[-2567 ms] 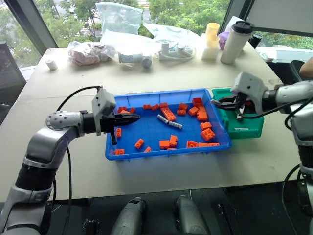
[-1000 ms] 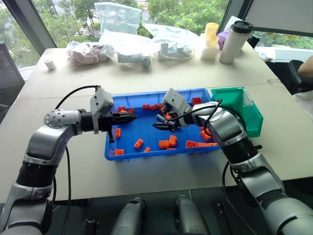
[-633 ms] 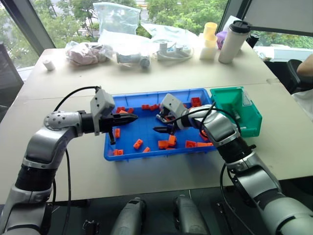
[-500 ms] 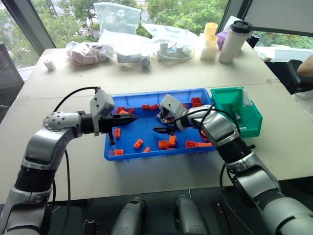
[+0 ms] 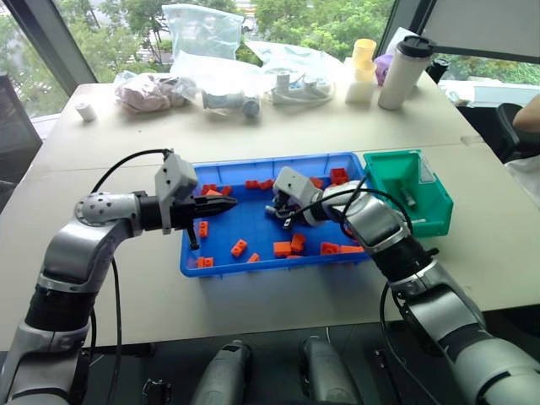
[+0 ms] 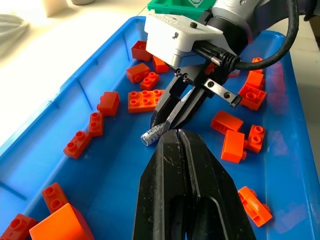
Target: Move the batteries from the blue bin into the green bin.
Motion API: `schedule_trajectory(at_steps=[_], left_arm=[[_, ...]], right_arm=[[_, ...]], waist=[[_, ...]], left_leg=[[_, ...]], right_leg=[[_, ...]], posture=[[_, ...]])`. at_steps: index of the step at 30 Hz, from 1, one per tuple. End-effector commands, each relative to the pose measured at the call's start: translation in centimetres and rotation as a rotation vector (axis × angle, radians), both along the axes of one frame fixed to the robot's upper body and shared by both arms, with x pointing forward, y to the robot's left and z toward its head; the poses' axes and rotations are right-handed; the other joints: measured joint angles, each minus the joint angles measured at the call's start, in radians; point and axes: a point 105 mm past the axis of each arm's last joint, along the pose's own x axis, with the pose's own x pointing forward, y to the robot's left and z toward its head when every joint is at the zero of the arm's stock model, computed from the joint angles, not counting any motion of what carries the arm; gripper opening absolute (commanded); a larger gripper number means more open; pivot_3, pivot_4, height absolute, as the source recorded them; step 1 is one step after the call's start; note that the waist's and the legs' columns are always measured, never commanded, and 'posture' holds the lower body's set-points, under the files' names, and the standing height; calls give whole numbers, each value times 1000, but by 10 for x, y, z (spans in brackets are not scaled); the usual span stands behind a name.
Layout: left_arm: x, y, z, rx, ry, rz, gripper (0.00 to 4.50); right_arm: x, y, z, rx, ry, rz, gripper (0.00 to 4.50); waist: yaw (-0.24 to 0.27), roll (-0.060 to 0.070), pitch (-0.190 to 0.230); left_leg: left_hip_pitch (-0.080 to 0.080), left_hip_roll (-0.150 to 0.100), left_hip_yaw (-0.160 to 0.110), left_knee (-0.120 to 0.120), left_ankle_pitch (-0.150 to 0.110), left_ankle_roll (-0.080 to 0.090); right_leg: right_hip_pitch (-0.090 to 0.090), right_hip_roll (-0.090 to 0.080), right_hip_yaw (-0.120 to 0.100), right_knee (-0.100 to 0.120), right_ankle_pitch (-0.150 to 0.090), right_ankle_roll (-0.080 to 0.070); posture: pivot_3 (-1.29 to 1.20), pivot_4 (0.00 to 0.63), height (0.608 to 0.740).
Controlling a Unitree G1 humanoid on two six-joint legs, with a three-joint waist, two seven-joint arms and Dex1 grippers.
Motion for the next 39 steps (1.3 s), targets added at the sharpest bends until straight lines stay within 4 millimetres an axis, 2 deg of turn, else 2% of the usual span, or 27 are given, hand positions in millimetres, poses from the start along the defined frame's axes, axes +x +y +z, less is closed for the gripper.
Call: schedule_trajectory(at_steps=[1,4,6,7,9,12,13,15,19,22,23,26,28,31,33,36,39], left_arm=[[-2,-2,13,-13,-52,-13,0],[-2,-3,12,-18,-48,-18,0],[-2,-4,11,-20,-45,-22,0],[-2,-5,11,-20,-45,-23,0],[-1,-5,10,-21,-42,-29,0],[1,-8,9,-26,-35,-46,0],[2,-10,9,-25,-33,-55,0],[5,-11,9,-25,-34,-67,0],[8,-13,10,-22,-41,-80,0],[8,-14,10,-24,-42,-90,0],[8,-14,10,-23,-41,-92,0],[8,-14,10,-23,-41,-96,0],[8,-14,11,-25,-40,-99,0],[7,-14,11,-26,-40,-98,0],[7,-14,10,-25,-39,-97,0],[7,-14,10,-27,-41,-95,0],[6,-14,11,-28,-42,-92,0]], right_arm=[[4,-22,75,113,-180,-72,49],[1,-69,106,178,-211,-230,49],[-2,-103,117,163,-251,-336,49],[-3,-112,118,154,-262,-362,49],[-7,-137,119,127,-264,-447,49],[-18,-186,114,112,-246,-604,49],[-23,-196,106,100,-225,-639,49],[-31,-203,90,92,-174,-660,49],[-35,-205,72,104,-123,-681,49],[-36,-206,71,107,-128,-692,1589],[-37,-205,74,112,-135,-691,1981],[-38,-197,91,131,-177,-658,3697],[-38,-186,102,157,-196,-623,4322],[-40,-148,113,204,-191,-489,4322],[-43,-118,111,241,-150,-392,4322],[-47,-79,90,248,-56,-273,4322],[-49,-61,68,220,8,-227,4322]], waist=[[3,0,0],[6,0,0],[9,0,0],[8,0,0],[5,0,0],[4,0,0],[5,0,0],[5,0,0],[-2,0,0],[2,0,0],[4,0,0],[4,0,0],[4,0,0],[1,0,0],[-2,0,0],[1,0,0],[9,0,0]], left_leg=[[0,0,0,0,0,0],[0,0,0,0,0,0],[0,0,-1,0,0,0],[0,0,-1,0,0,1],[0,0,0,0,-1,1],[0,0,1,-1,-2,3],[0,0,1,-1,-2,3],[0,0,1,-1,-1,3],[1,1,2,-1,-2,3],[1,1,2,-1,-2,3],[1,0,2,-1,-1,3],[0,0,2,0,-1,3],[0,0,2,0,-1,3],[0,1,2,-1,-1,3],[1,1,1,-1,-2,3],[1,1,1,-1,-2,3],[0,0,1,0,-1,2]], right_leg=[[0,0,0,0,0,0],[0,0,0,0,0,0],[1,0,-1,-1,0,0],[1,0,-1,-1,0,0],[1,0,0,-1,0,0],[1,0,0,-1,0,0],[1,0,0,-1,0,0],[1,-1,0,-1,0,0],[1,0,1,0,0,0],[1,0,1,0,0,0],[1,0,1,-1,0,0],[1,0,1,-1,0,0],[1,0,1,-1,0,0],[1,0,1,-1,0,0],[1,0,1,-1,0,0],[1,0,1,-1,0,0],[1,-1,0,-1,0,0]], posture=[[0,150,740],[0,150,740],[0,150,740],[0,150,740],[0,150,740],[0,150,740],[0,150,740],[0,150,740],[0,150,740],[0,150,740],[0,150,740],[0,150,740],[0,150,740],[0,150,740],[0,150,740],[0,150,740],[0,150,740]])
